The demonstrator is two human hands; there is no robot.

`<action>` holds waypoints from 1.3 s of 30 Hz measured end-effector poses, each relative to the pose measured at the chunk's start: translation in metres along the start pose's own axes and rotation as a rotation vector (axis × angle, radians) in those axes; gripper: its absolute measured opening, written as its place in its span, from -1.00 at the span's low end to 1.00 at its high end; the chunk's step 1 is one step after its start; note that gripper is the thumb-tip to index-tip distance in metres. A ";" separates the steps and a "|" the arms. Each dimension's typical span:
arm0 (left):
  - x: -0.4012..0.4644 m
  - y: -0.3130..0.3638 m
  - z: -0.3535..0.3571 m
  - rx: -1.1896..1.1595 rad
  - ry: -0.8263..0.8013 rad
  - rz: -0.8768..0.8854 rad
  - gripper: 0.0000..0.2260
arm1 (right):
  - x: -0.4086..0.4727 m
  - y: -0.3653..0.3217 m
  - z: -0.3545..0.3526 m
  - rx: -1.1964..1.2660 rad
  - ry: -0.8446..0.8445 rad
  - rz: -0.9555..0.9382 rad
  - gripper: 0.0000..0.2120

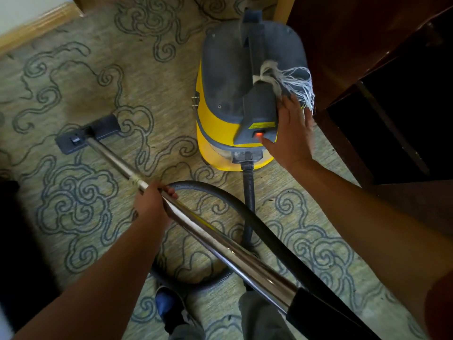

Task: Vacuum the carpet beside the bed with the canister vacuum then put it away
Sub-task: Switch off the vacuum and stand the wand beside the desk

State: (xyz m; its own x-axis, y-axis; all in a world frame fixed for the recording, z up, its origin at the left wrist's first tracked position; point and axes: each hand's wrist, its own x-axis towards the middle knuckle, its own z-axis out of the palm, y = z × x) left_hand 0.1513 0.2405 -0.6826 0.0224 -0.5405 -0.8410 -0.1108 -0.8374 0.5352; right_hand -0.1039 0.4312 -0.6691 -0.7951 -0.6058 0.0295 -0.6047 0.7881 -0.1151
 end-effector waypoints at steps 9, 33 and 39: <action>-0.045 0.036 0.015 -0.085 0.021 0.105 -0.85 | 0.005 -0.005 -0.062 -0.074 -0.272 0.013 -0.13; -0.193 0.213 -0.063 -0.059 -0.182 -0.087 -0.78 | -0.018 -0.131 -0.335 0.212 -0.377 0.036 -0.48; -0.200 0.263 -0.104 0.062 -0.251 -0.107 -0.80 | -0.043 -0.150 -0.370 0.280 -0.446 0.188 -0.55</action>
State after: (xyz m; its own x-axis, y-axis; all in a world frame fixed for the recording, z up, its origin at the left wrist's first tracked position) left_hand 0.2213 0.1201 -0.3654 -0.2085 -0.4058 -0.8899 -0.1820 -0.8779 0.4430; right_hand 0.0038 0.3795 -0.2862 -0.7547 -0.4928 -0.4331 -0.3701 0.8649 -0.3391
